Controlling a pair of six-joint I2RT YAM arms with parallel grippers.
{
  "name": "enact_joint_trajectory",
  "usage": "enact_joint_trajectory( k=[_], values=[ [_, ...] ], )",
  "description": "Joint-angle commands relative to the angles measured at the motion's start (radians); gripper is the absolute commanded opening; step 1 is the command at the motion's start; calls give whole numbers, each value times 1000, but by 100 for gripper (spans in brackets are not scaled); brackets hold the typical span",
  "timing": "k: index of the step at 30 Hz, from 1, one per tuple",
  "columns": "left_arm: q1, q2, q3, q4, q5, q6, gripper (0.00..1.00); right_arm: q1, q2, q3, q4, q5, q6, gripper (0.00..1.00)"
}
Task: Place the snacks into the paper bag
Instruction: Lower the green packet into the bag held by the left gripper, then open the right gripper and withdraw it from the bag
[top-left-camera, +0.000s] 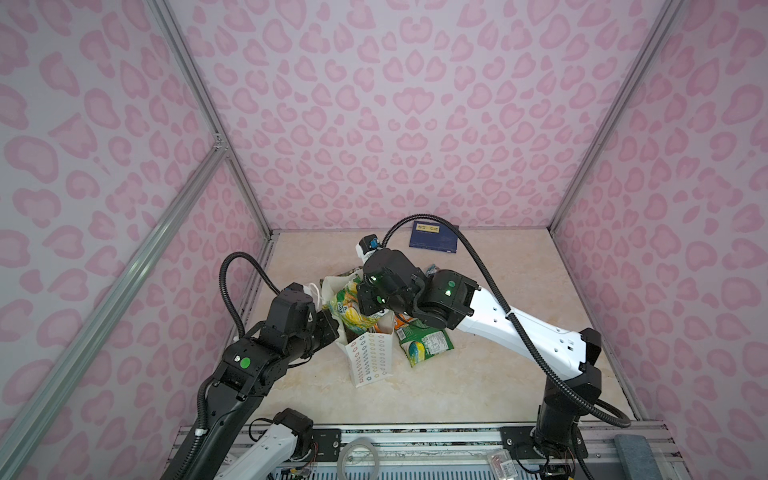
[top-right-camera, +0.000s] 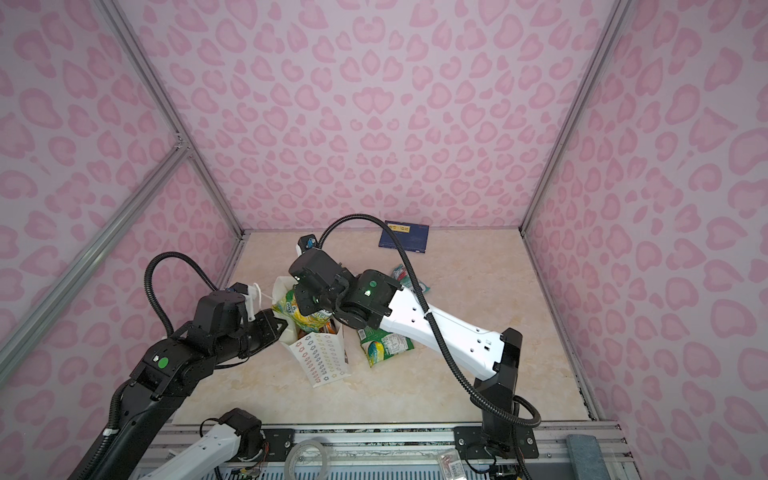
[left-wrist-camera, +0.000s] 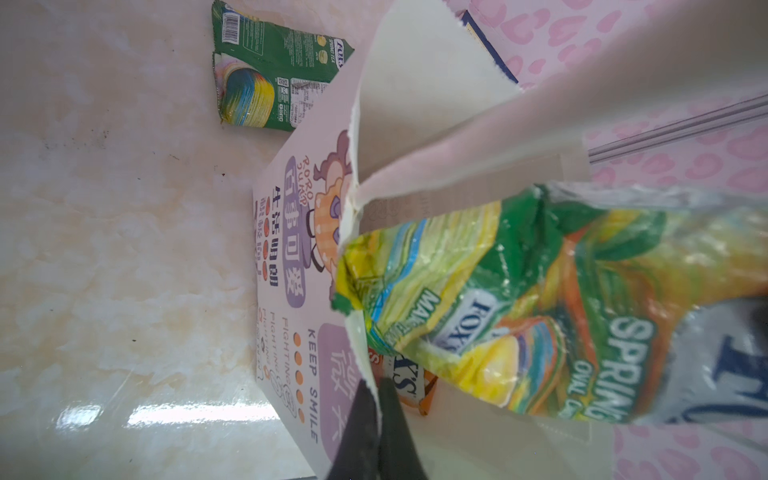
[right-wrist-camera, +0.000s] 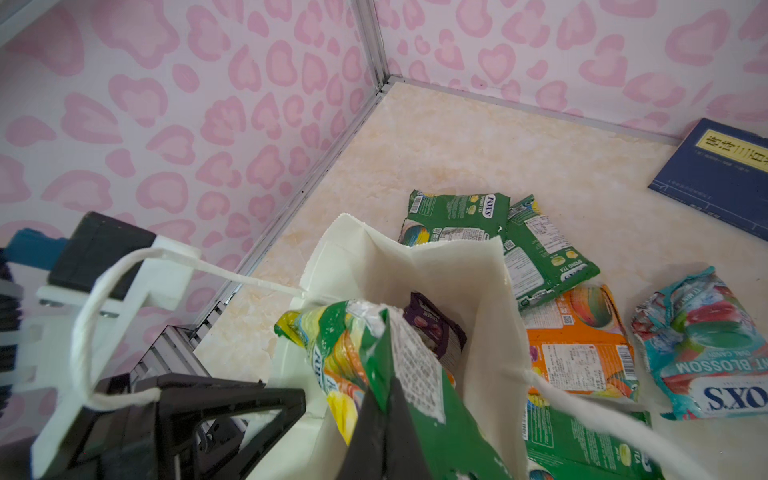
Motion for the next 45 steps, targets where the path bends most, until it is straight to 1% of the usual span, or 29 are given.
enact_joint_trajectory(
  k=[1, 9, 14, 21, 24, 26, 28, 30, 33, 39, 45],
  values=[
    [1, 2, 15, 9, -5, -8, 6, 13, 28, 14, -42, 63, 5, 0],
    [0, -12, 12, -8, -31, -17, 6, 7, 9, -21, -38, 116, -3, 0],
    [1, -8, 9, -3, -21, -19, 6, 8, 46, -13, -41, 92, 7, 0],
    [0, -10, 12, -7, -22, -19, 6, 11, 83, -28, -32, 97, 20, 0],
    [0, -4, 11, -5, -19, -17, 6, 11, 107, -14, -24, 67, 23, 0],
    [1, 0, 9, -1, -16, -16, 6, 14, 129, 8, -22, 41, 21, 8],
    [1, 4, 8, 4, -13, -16, 6, 17, 147, 30, -17, 18, 11, 20],
    [0, 8, 8, 3, -11, -13, 6, 17, 161, 56, -26, 11, 2, 24],
    [1, 7, 6, 3, -11, -11, 6, 16, 170, 80, -34, 16, -7, 27],
    [1, 7, 5, -2, -16, -8, 6, 15, 140, 100, -27, -3, -37, 40],
    [1, 14, 9, -5, -14, 3, 6, 16, 63, 165, -31, -47, -104, 57]
  ],
)
